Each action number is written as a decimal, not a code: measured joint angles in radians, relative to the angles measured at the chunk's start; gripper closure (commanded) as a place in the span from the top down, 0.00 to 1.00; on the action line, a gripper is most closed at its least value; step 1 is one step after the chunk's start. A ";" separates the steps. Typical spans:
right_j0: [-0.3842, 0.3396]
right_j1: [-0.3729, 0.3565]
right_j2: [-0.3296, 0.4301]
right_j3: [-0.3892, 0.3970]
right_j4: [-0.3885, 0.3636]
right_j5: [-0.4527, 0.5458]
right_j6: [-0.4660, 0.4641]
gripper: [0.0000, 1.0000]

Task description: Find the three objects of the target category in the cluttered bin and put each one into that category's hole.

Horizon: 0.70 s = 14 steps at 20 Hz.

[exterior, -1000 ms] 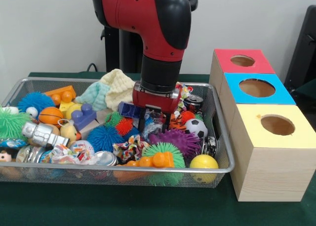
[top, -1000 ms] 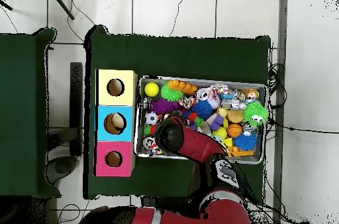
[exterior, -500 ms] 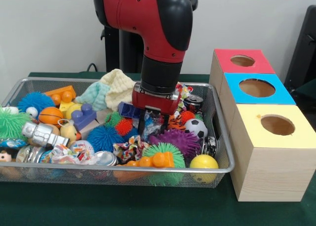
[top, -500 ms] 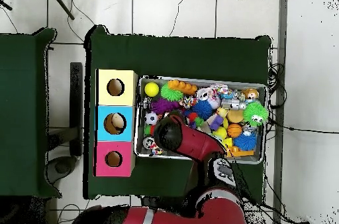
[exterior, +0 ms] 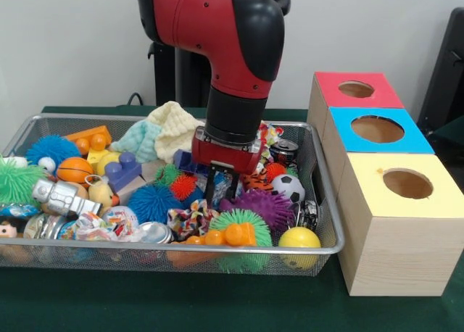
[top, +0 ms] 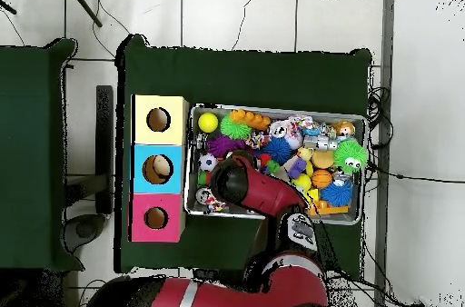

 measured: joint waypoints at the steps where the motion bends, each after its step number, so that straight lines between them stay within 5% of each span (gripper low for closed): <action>1: 0.001 0.000 -0.003 -0.003 0.000 0.000 0.000 0.00; 14: 0.000 0.004 -0.008 -0.014 0.000 0.011 0.000 0.00</action>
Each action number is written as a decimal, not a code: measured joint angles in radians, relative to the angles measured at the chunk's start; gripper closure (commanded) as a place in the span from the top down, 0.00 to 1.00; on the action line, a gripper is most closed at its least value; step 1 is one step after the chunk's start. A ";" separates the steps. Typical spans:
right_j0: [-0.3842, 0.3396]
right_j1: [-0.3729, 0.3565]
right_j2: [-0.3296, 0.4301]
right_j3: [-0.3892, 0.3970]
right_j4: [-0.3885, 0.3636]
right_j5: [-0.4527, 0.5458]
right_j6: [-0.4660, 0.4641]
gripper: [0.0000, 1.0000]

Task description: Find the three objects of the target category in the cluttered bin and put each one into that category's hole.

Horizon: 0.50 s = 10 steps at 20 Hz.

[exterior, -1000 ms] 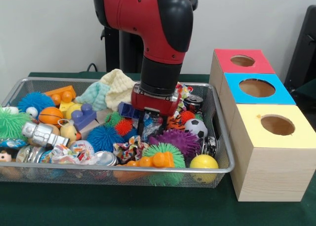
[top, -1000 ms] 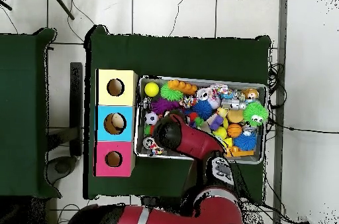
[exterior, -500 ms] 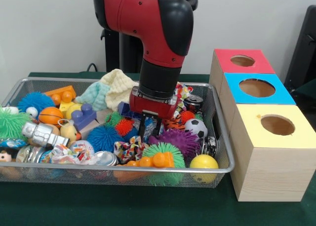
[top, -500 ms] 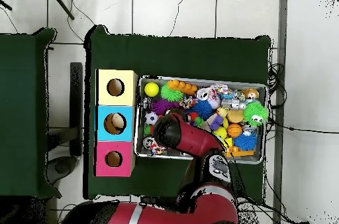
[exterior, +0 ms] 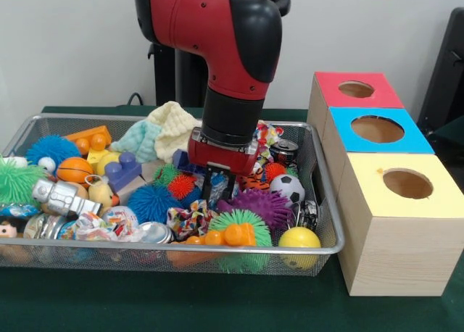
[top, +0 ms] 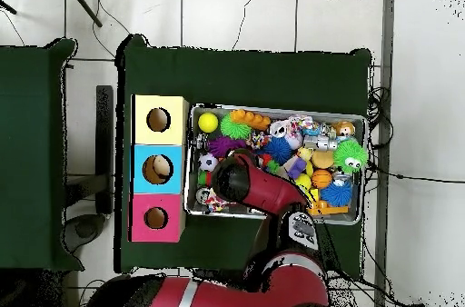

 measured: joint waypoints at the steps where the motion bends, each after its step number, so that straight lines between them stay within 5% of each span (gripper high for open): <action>1: -0.001 -0.001 0.001 0.000 0.000 0.001 0.000 0.00; 10: -0.067 -0.056 0.059 0.042 0.000 0.057 0.000 0.00</action>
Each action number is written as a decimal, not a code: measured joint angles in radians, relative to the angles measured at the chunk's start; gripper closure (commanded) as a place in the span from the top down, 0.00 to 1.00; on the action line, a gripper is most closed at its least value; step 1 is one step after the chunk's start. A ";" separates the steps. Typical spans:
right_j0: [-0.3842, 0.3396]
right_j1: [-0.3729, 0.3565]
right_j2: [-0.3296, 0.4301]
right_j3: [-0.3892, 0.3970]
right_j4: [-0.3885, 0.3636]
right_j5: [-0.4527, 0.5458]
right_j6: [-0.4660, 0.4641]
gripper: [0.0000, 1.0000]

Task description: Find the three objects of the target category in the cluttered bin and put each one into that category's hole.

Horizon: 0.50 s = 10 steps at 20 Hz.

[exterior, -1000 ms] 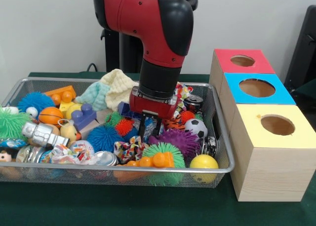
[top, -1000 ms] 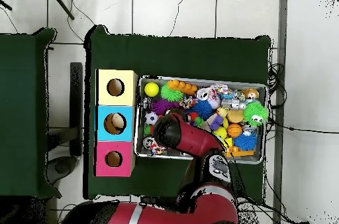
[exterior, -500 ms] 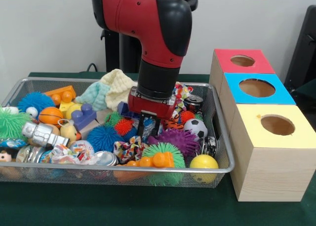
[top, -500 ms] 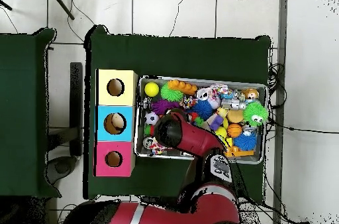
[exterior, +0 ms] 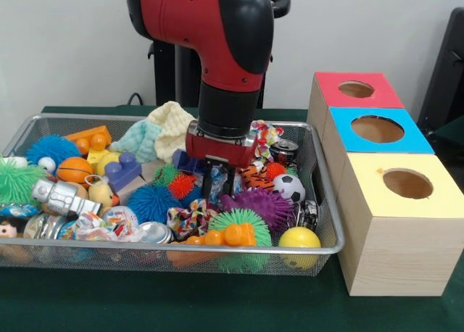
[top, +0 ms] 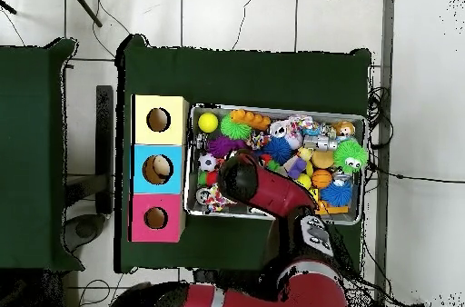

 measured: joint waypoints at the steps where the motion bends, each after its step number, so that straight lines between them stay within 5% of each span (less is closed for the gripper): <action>1: -0.009 -0.012 0.007 0.012 0.000 0.005 0.000 0.00; 10: -0.036 -0.126 0.029 0.093 -0.012 0.012 0.000 0.00</action>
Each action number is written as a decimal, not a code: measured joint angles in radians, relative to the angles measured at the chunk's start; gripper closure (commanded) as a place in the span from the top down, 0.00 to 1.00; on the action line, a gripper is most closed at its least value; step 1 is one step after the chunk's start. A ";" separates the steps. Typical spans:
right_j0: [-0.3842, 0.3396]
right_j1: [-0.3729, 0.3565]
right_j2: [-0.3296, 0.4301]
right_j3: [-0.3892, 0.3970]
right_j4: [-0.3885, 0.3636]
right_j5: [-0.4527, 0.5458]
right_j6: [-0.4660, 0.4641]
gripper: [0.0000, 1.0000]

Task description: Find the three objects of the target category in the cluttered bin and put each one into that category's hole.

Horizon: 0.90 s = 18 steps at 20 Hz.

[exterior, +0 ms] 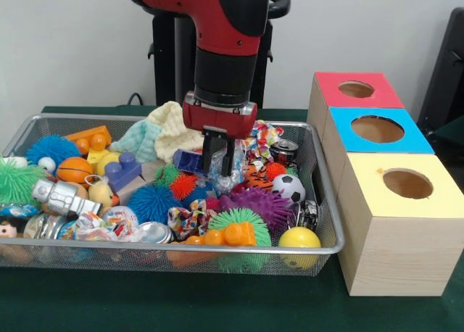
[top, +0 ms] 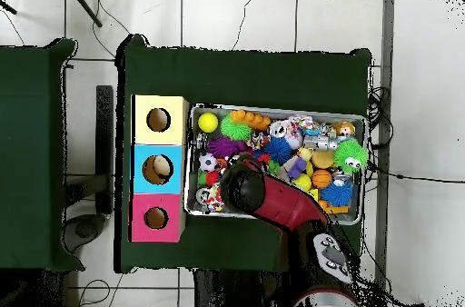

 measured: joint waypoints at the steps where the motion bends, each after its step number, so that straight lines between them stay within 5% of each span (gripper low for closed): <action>1: 0.000 -0.006 0.000 0.003 0.000 0.000 0.000 0.00; 18: 0.022 -0.151 0.023 0.073 -0.001 0.035 0.000 0.00</action>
